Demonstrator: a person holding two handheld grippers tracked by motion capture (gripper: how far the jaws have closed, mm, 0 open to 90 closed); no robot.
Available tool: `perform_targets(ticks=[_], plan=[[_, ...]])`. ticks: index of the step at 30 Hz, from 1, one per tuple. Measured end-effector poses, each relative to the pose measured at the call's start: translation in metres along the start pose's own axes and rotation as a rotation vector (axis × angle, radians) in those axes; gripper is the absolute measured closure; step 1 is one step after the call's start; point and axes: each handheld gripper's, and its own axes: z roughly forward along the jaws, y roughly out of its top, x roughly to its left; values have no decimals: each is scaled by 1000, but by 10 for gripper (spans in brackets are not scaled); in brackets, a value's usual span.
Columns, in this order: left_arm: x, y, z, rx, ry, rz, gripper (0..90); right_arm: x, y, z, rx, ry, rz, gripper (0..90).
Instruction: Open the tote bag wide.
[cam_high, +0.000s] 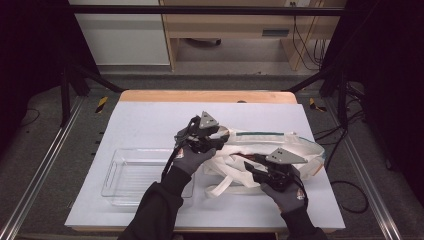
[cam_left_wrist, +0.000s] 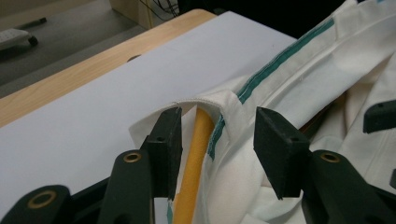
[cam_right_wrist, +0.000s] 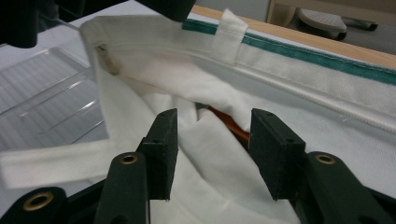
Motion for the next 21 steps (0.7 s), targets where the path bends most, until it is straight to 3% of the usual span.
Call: perform_targets(ticks=[2,3,6,9,11,15,18,21], plan=[[0,-1,6,22,5,9,537,-1,0,3,3,-6,-2,507],[1,-2,11,45,1,13,560,-3,-1,15,36,-17,9,495],[3,-8,20,104,-11,12,635,-5,-5,25,58,-28,6,483],[6,-11,22,122,-13,6,733,-6,-9,31,75,-24,15,482],[9,-13,23,137,-45,-27,805,-7,-15,38,105,-34,5,473],[9,-16,24,149,-52,-25,863,-9,-21,45,160,-47,-1,469],[9,-16,24,137,-55,-37,869,-10,-26,48,149,-43,-9,536],[8,-17,23,134,-55,-46,872,-11,-30,48,165,-57,-7,695]])
